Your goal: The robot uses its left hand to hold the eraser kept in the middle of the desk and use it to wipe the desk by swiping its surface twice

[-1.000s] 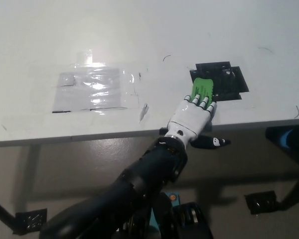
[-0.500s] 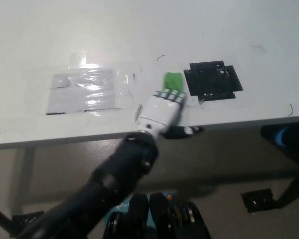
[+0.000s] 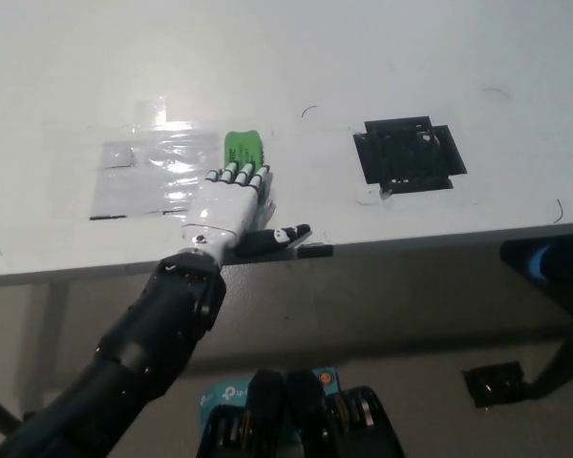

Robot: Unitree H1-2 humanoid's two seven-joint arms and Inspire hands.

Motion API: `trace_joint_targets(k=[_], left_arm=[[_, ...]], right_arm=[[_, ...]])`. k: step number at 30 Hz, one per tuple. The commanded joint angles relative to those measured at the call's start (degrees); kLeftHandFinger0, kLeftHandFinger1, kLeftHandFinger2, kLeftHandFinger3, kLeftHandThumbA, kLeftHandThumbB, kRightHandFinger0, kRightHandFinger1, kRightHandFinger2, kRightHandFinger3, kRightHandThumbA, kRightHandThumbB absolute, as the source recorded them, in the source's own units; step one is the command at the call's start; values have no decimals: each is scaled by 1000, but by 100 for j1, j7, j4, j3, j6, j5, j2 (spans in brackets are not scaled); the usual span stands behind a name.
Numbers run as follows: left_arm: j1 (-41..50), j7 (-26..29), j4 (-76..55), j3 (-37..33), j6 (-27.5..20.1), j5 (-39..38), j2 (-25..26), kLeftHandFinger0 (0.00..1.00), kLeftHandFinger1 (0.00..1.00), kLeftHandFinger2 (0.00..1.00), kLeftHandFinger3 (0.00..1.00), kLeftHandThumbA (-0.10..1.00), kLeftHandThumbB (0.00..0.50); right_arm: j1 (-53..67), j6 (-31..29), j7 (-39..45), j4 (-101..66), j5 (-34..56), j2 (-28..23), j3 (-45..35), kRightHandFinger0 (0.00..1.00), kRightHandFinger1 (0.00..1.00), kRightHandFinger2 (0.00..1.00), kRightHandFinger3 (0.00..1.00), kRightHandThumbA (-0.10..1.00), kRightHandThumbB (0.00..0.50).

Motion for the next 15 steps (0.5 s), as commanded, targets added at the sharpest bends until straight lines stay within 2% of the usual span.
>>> trace_joint_targets(k=[1, 4, 8, 9, 11, 13, 15], left_arm=[[1064, -1355, 483, 239, 610, -543, 570, 1000, 1000, 1000, 1000, 1000, 500], [1223, -1305, 451, 300, 535, -538, 722, 1000, 1000, 1000, 1000, 1000, 500], [1413, -1329, 338, 432, 521, -544, 885, 1000, 1000, 1000, 1000, 1000, 500], [1599, -1477, 187, 533, 620, -604, 1061, 1000, 1000, 1000, 1000, 1000, 500], [1580, -1467, 228, 543, 608, -562, 1054, 1000, 1000, 1000, 1000, 1000, 500], [1729, -1449, 209, 576, 503, -561, 1239, 1000, 1000, 1000, 1000, 1000, 500], [1805, -1495, 146, 618, 527, -568, 1290, 1000, 1000, 1000, 1000, 1000, 500]], right_arm=[[-4, -279, -179, -290, 169, -22, -194, 1000, 1000, 1000, 1000, 1000, 230], [10, -343, -188, -300, 177, -18, -214, 1000, 1000, 1000, 1000, 1000, 195], [47, -334, -160, -297, 265, -5, -251, 1000, 1000, 1000, 1000, 1000, 196], [49, -353, -199, -274, 207, -7, -258, 1000, 1000, 1000, 1000, 1000, 217], [62, -414, -221, -250, 208, -35, -304, 1000, 1000, 1000, 1000, 1000, 217], [79, -441, -159, -240, 394, -27, -357, 1000, 1000, 1000, 1000, 1000, 238], [100, -386, -154, -270, 367, -40, -355, 1000, 1000, 1000, 1000, 1000, 219]])
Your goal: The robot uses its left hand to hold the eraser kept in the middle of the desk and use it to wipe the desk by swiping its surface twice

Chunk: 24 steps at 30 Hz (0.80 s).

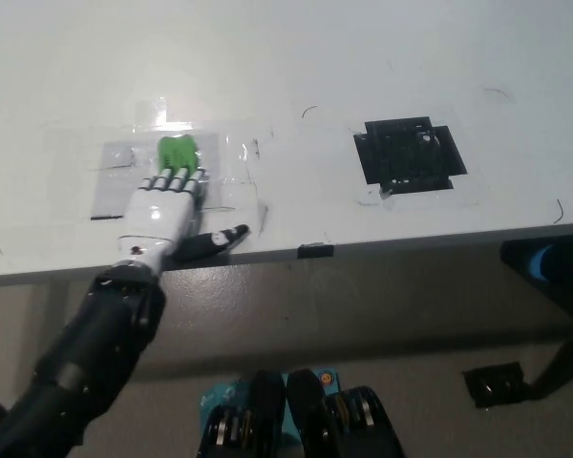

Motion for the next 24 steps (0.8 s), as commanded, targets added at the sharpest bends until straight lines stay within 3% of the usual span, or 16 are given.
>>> trace_joint_targets(k=[1, 6, 17, 22, 24], left_arm=[[1277, -1496, 595, 151, 569, -584, 579, 1000, 1000, 1000, 1000, 1000, 500], [1393, -1282, 598, 325, 537, -629, 561, 1000, 1000, 1000, 1000, 1000, 500], [1504, -1560, 487, 304, 519, -565, 514, 1000, 1000, 1000, 1000, 1000, 500], [1417, -1377, 507, 201, 286, -442, 489, 1000, 1000, 1000, 1000, 1000, 500], [1417, -1022, 247, 296, 80, -503, 484, 1000, 1000, 1000, 1000, 1000, 500]], right_arm=[[-2, -392, -127, -268, 211, -66, -190, 1000, 1000, 1000, 1000, 1000, 229], [15, -382, -151, -255, 169, -33, -186, 1000, 1000, 1000, 1000, 1000, 228], [57, -400, -93, -264, 305, -33, -230, 1000, 1000, 1000, 1000, 1000, 243], [95, -277, -114, -316, 207, -26, -187, 1000, 1000, 1000, 1000, 1000, 236], [84, -318, -121, -281, 185, -42, -181, 1000, 1000, 1000, 1000, 1000, 240]])
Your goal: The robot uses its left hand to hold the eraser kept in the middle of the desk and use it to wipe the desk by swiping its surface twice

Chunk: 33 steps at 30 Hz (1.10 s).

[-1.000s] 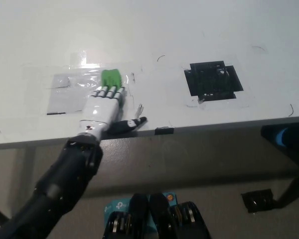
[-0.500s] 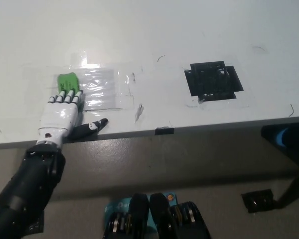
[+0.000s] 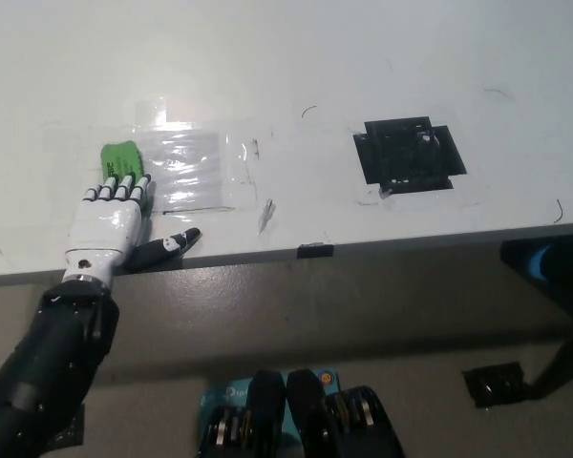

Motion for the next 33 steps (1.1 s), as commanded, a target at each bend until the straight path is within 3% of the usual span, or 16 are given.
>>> trace_joint_targets(k=[1, 5, 7, 9, 10, 12, 17, 20, 27, 28, 30, 33], left_arm=[[988, -1062, 435, -94, 42, -501, 144, 1000, 1000, 1000, 1000, 1000, 500], [971, -1007, -297, -85, -13, -437, 296, 1000, 1000, 1000, 1000, 1000, 500], [791, -340, -567, 43, -418, -412, 441, 1000, 1000, 1000, 1000, 1000, 500], [710, -435, -871, 78, -346, -359, 526, 1000, 1000, 1000, 1000, 1000, 500], [543, -225, -1074, 187, -390, -332, 588, 1000, 1000, 1000, 1000, 1000, 500], [263, 306, -1443, 433, -654, -340, 717, 1000, 1000, 1000, 1000, 1000, 500], [-86, 133, -2614, 912, -524, -353, 831, 1000, 1000, 1000, 1000, 1000, 500], [-148, 43, -3393, 1111, -388, -187, 854, 1000, 1000, 1000, 1000, 1000, 500], [-278, 103, -3810, 1301, -645, -141, 904, 1000, 1000, 1000, 1000, 1000, 500], [-210, -45, -4099, 1369, -604, -225, 871, 1000, 1000, 1000, 1000, 1000, 500], [7, -192, -4606, 1420, -470, -127, 776, 1000, 1000, 1000, 1000, 1000, 484], [402, -166, -5039, 1499, -510, -284, 571, 1000, 1000, 1000, 1000, 1000, 470]], right_arm=[[-4, -345, -69, -247, 127, -74, -89, 1000, 1000, 1000, 1000, 1000, 241], [52, -287, -45, -300, 121, -86, -69, 1000, 1000, 1000, 1000, 1000, 236], [93, -261, -47, -274, 71, -94, -48, 1000, 1000, 1000, 1000, 1000, 247], [141, -251, -38, -294, 53, -97, -37, 1000, 1000, 1000, 1000, 1000, 242], [153, -289, -27, -276, 39, -111, -25, 1000, 1000, 1000, 1000, 1000, 218], [172, -250, -9, -291, 122, -96, -39, 1000, 1000, 1000, 1000, 1000, 237], [264, -213, 9, -299, 111, -124, -37, 1000, 1000, 1000, 1000, 1000, 260], [317, -151, 12, -348, 42, -121, -6, 1000, 1000, 1000, 1000, 1000, 250], [317, -178, 37, -323, 25, -163, 26, 1000, 1000, 1000, 1000, 1000, 263], [336, -125, 61, -373, 44, -167, 33, 1000, 1000, 1000, 1000, 1000, 244], [315, -120, 71, -362, 59, -180, 40, 1000, 1000, 1000, 1000, 1000, 264], [323, -202, 104, -320, 26, -217, 69, 1000, 1000, 1000, 1000, 1000, 243]])
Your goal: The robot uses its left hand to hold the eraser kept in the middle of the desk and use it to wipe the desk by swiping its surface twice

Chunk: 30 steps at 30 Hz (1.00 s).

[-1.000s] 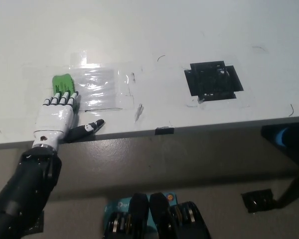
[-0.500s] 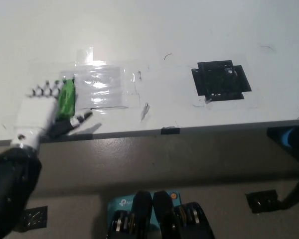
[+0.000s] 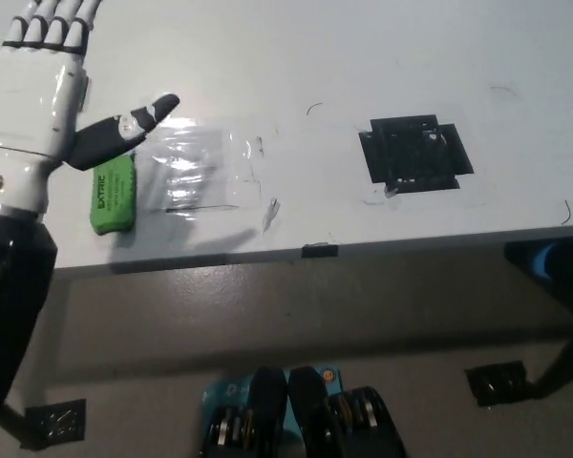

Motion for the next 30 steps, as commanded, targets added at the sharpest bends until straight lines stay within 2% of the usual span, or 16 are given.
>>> trace_joint_targets(k=[1, 2, 7, 8, 11, 12, 14, 18, 19, 20, 23, 25, 26, 27, 28, 30], left_arm=[[426, -29, -593, 162, -149, -192, -157, 1000, 1000, 1000, 1000, 1000, 487], [855, 227, -613, 158, -386, -386, -308, 1000, 1000, 1000, 1000, 1000, 492], [1901, 375, -867, 258, -811, -974, -837, 1000, 1000, 1000, 1000, 1000, 493], [2326, 454, -892, 203, -1050, -1175, -979, 1000, 1000, 1000, 1000, 1000, 458], [2965, 431, -879, 109, -1301, -1286, -1231, 1000, 1000, 1000, 1000, 1000, 430], [3184, 486, -814, 40, -1408, -1199, -1314, 1000, 1000, 1000, 1000, 1000, 412], [3492, 485, -692, 8, -1519, -1240, -1434, 1000, 1000, 1000, 1000, 1000, 406], [3670, 742, 24, 31, -1978, -1337, -1578, 1000, 1000, 1000, 1000, 1000, 283], [3704, 770, 257, 39, -2116, -1469, -1608, 1000, 1000, 1000, 1000, 1000, 273], [3737, 690, 449, 59, -2172, -1680, -1659, 1000, 1000, 1000, 1000, 1000, 283], [3689, 593, 1187, 241, -2531, -2381, -1792, 1000, 1000, 1000, 1000, 1000, 281], [3657, 583, 1501, 348, -2640, -2567, -1836, 1000, 1000, 1000, 1000, 1000, 283], [3572, 445, 1907, 585, -2575, -3079, -1966, 1000, 1000, 1000, 1000, 1000, 309], [3537, 448, 1958, 631, -2496, -3014, -1959, 1000, 1000, 1000, 1000, 1000, 317], [3509, 354, 1932, 698, -2442, -3119, -1942, 1000, 1000, 1000, 1000, 1000, 297], [3423, 308, 2032, 806, -2481, -3289, -1956, 1000, 1000, 1000, 1000, 1000, 274]], right_arm=[[-33, -190, 54, -130, -9, -178, 29, 1000, 1000, 1000, 1000, 1000, 248], [-42, -162, 34, -151, -4, -162, 26, 1000, 1000, 1000, 994, 1000, 254], [-82, -108, 48, -125, 20, -193, 62, 1000, 1000, 1000, 1000, 1000, 255], [-79, -118, 62, -134, 50, -185, 68, 1000, 1000, 1000, 1000, 1000, 260], [-105, -56, 52, -149, 67, -171, 76, 1000, 1000, 1000, 1000, 1000, 262], [-103, -54, 39, -140, 41, -172, 81, 1000, 1000, 1000, 1000, 1000, 254], [-122, -79, 53, -136, 40, -162, 112, 1000, 1000, 1000, 1000, 1000, 199], [-157, -142, 35, -54, 16, -165, 145, 1000, 1000, 993, 961, 1000, 196], [-155, -166, 42, -19, 14, -171, 158, 1000, 1000, 990, 956, 1000, 195], [-146, -138, 43, -31, 14, -173, 166, 1000, 1000, 987, 952, 1000, 217], [-188, -58, 28, -28, 63, -115, 200, 1000, 1000, 983, 927, 1000, 229], [-188, -47, 18, -13, 60, -82, 221, 1000, 1000, 984, 926, 1000, 222], [-172, -80, 28, 6, 63, -76, 233, 1000, 1000, 988, 939, 1000, 176], [-163, -99, 25, 23, 74, -68, 232, 1000, 1000, 995, 955, 1000, 167], [-175, -133, 25, 55, 130, -50, 216, 1000, 1000, 987, 943, 1000, 158], [-166, -160, 34, 101, 114, -56, 237, 1000, 1000, 983, 939, 1000, 187]])
